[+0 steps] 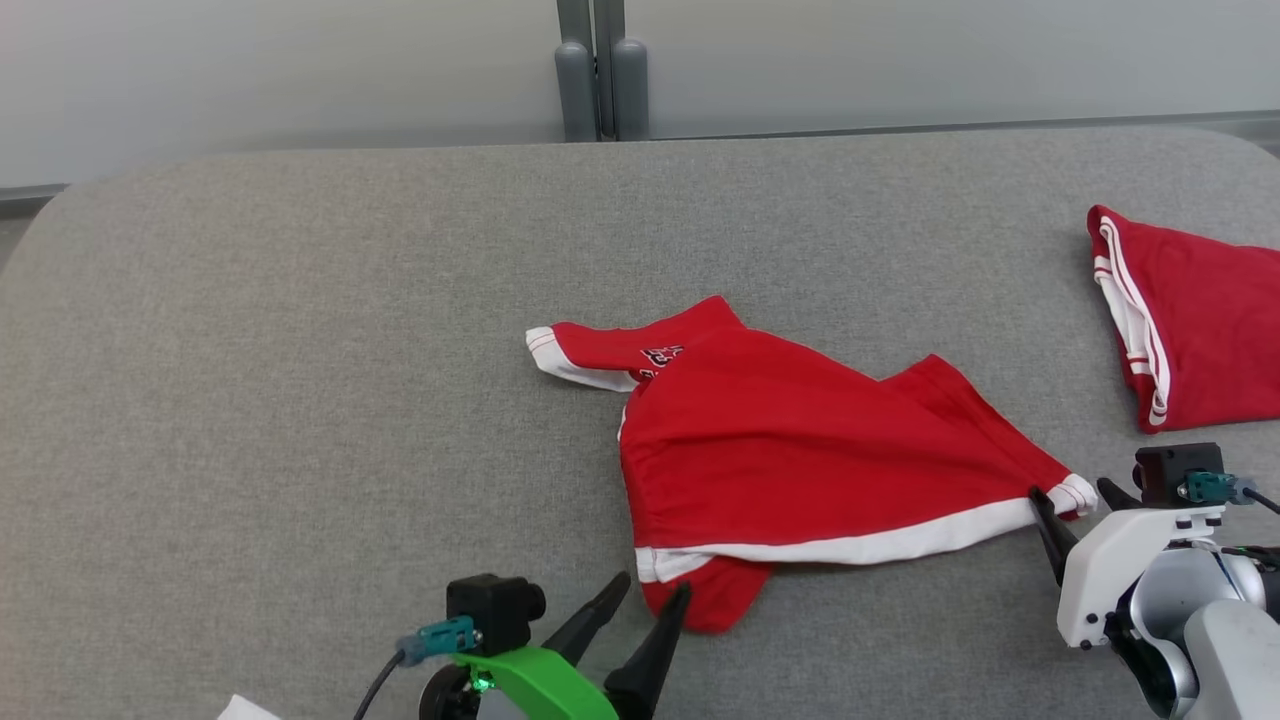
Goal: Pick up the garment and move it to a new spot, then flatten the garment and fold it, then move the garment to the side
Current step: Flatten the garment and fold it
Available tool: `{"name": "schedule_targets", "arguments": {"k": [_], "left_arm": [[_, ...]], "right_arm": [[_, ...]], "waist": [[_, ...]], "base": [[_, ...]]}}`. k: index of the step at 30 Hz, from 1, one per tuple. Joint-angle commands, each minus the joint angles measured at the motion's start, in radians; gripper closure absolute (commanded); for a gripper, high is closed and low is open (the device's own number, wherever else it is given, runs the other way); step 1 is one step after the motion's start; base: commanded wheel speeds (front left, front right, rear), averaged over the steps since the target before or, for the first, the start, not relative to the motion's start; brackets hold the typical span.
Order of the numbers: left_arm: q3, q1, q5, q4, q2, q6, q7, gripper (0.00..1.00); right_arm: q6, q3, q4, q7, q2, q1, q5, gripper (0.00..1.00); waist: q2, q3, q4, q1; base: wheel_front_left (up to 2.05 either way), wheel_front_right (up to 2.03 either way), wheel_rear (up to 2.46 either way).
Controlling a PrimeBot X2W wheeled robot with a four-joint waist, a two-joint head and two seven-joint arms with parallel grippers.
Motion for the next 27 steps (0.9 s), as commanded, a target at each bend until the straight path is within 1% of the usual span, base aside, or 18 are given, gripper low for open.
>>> {"name": "schedule_targets", "arguments": {"k": [1,6,12,13,15,16,17,18,19,23,26,27], "left_arm": [[-0.003,-0.028,-0.003,0.019,0.005,-0.004,0.013,0.00],[-0.010,-0.081,-0.026,0.088,0.004,-0.004,0.029,0.00],[-0.024,-0.120,-0.044,0.132,0.004,-0.004,0.006,0.00],[-0.028,-0.122,-0.048,0.134,0.004,-0.004,0.003,0.01],[-0.044,-0.127,-0.054,0.130,0.004,-0.004,0.006,0.53],[-0.055,-0.127,-0.066,0.126,0.005,-0.005,0.010,0.94],[-0.062,-0.128,-0.072,0.122,0.009,-0.005,0.006,1.00],[-0.067,-0.129,-0.080,0.121,0.014,-0.005,0.002,1.00],[-0.075,-0.133,-0.081,0.120,0.019,-0.005,0.002,1.00],[-0.109,-0.141,-0.103,0.099,0.032,-0.005,-0.017,1.00],[-0.121,-0.138,-0.111,0.063,0.058,-0.004,-0.027,1.00],[-0.120,-0.132,-0.120,0.037,0.066,-0.004,-0.029,1.00]], "right_arm": [[-0.001,0.003,0.006,-0.007,0.001,-0.017,0.003,0.00],[-0.001,0.017,0.017,-0.010,0.003,-0.041,0.003,0.00],[-0.001,0.019,0.030,-0.021,0.002,-0.051,0.011,0.00],[-0.001,0.020,0.033,-0.023,0.002,-0.051,0.011,0.00],[-0.001,0.023,0.039,-0.023,0.005,-0.052,0.015,0.00],[-0.001,0.025,0.042,-0.023,0.005,-0.052,0.017,0.00],[-0.001,0.029,0.042,-0.024,0.006,-0.052,0.023,0.25],[-0.001,0.034,0.046,-0.019,0.008,-0.053,0.034,0.76],[-0.001,0.040,0.048,-0.014,0.008,-0.053,0.040,1.00],[-0.001,0.052,0.044,-0.014,-0.003,-0.049,0.073,1.00],[-0.001,0.047,0.000,-0.018,-0.010,-0.032,0.126,1.00],[-0.001,0.037,-0.032,-0.011,-0.009,-0.023,0.164,1.00]], "waist": [[-0.0001,0.016,-0.002,0.0000],[-0.0001,0.045,-0.012,0.0000],[-0.0001,0.056,-0.018,0.0000],[-0.0001,0.057,-0.019,0.0000],[-0.0001,0.059,-0.017,0.0000],[-0.0001,0.059,-0.016,0.0000],[-0.0001,0.060,-0.015,0.0000],[-0.0001,0.060,-0.014,0.0000],[-0.0001,0.060,-0.013,0.0000],[-0.0001,0.050,-0.008,0.0000],[-0.0001,0.028,-0.005,0.0000],[-0.0001,0.018,-0.005,0.0000]], "base": [[0.00,0.00,0.00],[0.00,0.00,0.00],[0.00,0.00,0.00],[0.00,0.00,0.00],[0.00,0.00,0.00],[0.00,0.00,0.00],[0.00,0.00,0.00],[0.00,0.00,0.00],[0.00,0.00,0.00],[0.00,0.00,0.00],[0.00,0.00,0.00],[0.00,0.00,0.00]]}}
